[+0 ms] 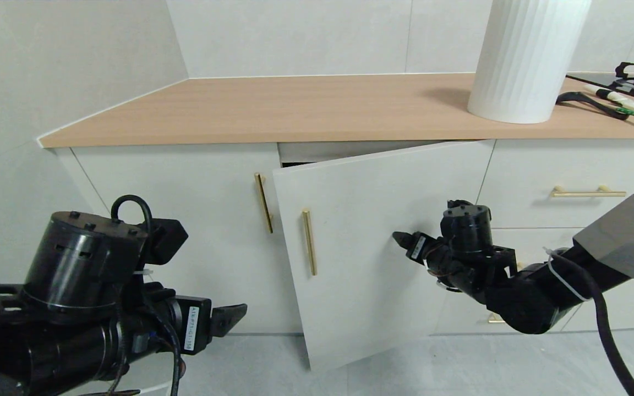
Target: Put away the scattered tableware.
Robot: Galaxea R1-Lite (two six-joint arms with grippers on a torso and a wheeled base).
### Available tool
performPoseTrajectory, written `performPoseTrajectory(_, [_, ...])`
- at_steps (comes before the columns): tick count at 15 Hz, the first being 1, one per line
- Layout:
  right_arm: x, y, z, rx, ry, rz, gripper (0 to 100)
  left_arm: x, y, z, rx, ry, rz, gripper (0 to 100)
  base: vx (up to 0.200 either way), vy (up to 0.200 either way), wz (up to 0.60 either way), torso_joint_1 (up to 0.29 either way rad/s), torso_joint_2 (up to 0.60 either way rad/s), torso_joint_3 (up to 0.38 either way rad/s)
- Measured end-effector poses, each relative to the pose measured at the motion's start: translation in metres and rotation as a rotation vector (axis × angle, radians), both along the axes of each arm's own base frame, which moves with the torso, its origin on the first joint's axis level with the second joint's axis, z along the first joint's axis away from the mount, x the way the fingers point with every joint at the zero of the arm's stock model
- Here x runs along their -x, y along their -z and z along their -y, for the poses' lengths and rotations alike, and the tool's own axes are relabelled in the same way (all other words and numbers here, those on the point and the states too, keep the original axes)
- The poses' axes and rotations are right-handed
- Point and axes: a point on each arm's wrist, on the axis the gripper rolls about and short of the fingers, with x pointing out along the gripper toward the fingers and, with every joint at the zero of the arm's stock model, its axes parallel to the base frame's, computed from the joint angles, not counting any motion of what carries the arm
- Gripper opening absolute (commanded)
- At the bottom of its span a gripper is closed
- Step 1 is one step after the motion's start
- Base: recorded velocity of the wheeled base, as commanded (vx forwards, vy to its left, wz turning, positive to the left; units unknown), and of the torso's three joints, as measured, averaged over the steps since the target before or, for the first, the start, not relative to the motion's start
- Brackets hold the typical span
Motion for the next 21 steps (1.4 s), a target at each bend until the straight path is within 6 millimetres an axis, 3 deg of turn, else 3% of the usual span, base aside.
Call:
performPoseTrajectory(10, [-0.041, 0.006, 0.008, 0.016, 0.233, 0.071, 100, 0.000, 0.000, 0.000, 0.000, 0.000, -0.001, 100, 0.000, 0.000, 0.00, 0.000, 0.00, 0.000])
performPoseTrajectory(15, [-0.045, 0.010, 0.009, 0.022, 0.246, 0.069, 100, 0.000, 0.000, 0.000, 0.000, 0.000, -0.001, 100, 0.000, 0.000, 0.00, 0.000, 0.00, 0.000])
performPoseTrajectory(18, [-0.026, 0.009, 0.013, 0.019, 0.159, 0.022, 100, 0.000, 0.000, 0.000, 0.000, 0.000, -0.001, 100, 0.000, 0.000, 0.00, 0.000, 0.00, 0.000])
performPoseTrajectory(21, [0.016, 0.001, 0.024, -0.004, -0.115, -0.062, 100, 0.000, 0.000, 0.000, 0.000, -0.001, -0.001, 100, 0.000, 0.000, 0.00, 0.000, 0.00, 0.000])
